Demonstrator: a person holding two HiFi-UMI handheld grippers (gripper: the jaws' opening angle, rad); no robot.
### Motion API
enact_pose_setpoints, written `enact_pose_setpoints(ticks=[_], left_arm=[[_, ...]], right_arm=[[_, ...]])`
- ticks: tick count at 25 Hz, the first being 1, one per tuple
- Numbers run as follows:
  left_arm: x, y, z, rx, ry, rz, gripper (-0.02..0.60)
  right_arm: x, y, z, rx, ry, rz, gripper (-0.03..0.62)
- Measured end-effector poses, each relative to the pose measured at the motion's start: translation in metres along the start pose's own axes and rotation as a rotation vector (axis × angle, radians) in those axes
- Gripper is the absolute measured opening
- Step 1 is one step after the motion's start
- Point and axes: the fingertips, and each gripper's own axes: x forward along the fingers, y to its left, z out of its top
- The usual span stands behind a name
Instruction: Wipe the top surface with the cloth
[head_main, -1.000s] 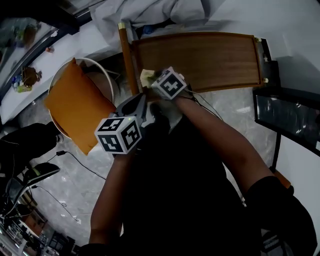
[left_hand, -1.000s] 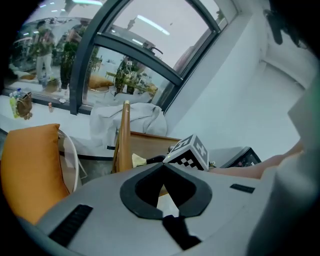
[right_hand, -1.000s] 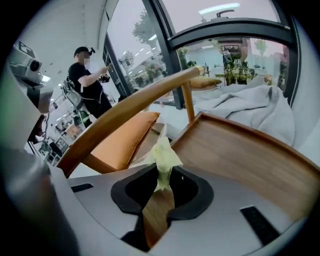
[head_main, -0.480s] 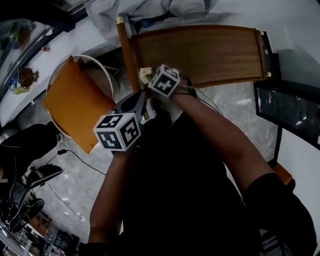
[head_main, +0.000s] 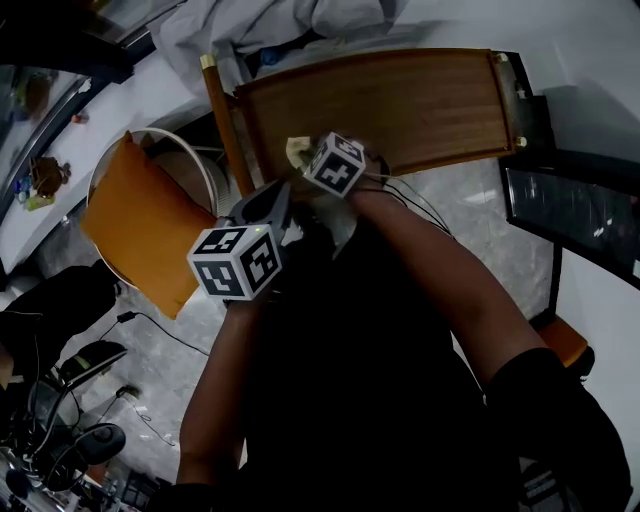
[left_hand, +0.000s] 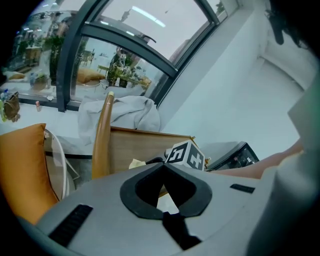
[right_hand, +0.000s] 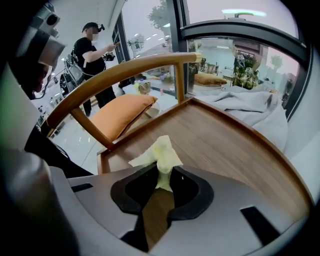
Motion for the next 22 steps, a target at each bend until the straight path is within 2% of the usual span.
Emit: enact_pose_setpoints(ticks=[12, 17, 22], left_arm=[[0.077, -0.081, 0.002, 0.049, 0.072, -0.075, 0.012], [0.105, -0.114, -0.004, 0.06, 0.096, -0.094, 0.012], [0.129, -0.142, -0.009, 0.066, 0.108, -0.111, 0.012]], right_arm=[[-0.064, -0.078, -0.092, 0.095, 0.019, -0.05, 0.081], [-0.093, -0.115, -0.134, 0.041, 0.042, -0.112, 0.081], [-0.122, -0.15, -0.175, 0.065, 0.069, -0.151, 0.081]])
